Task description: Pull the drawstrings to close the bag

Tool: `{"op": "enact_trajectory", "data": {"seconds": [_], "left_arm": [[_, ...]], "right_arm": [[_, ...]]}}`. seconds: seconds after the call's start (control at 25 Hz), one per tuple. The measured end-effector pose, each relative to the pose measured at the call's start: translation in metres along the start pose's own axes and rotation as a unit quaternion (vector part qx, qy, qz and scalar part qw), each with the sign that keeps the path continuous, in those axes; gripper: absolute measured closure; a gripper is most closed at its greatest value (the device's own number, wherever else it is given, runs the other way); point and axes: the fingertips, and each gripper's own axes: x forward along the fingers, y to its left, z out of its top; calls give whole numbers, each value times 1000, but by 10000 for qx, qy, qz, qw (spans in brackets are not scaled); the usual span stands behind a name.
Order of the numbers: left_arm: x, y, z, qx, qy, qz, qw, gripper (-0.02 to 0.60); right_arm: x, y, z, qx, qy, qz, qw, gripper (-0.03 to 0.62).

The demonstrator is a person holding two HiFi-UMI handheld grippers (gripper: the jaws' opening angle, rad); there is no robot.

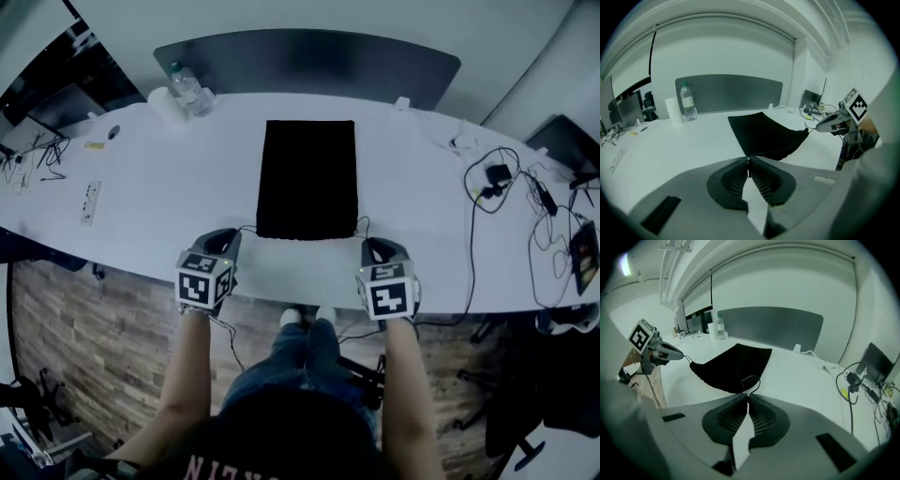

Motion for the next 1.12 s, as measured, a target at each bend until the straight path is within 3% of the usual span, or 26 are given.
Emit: {"op": "enact_trajectory", "data": {"seconds": [0.28, 0.72, 1.12], "left_arm": [[-19, 4, 34, 126, -418, 187, 9989, 561], [-44, 22, 73, 258, -913, 522, 9941, 563], [-49, 29, 110, 360, -1256, 731, 9887, 563]], "right_arm": [[-26, -13, 39, 55, -510, -154, 9986, 589], [-57, -49, 68, 378, -1140, -590, 9910, 589], [-79, -78, 87, 398, -1417, -1053, 9835, 589]]}}
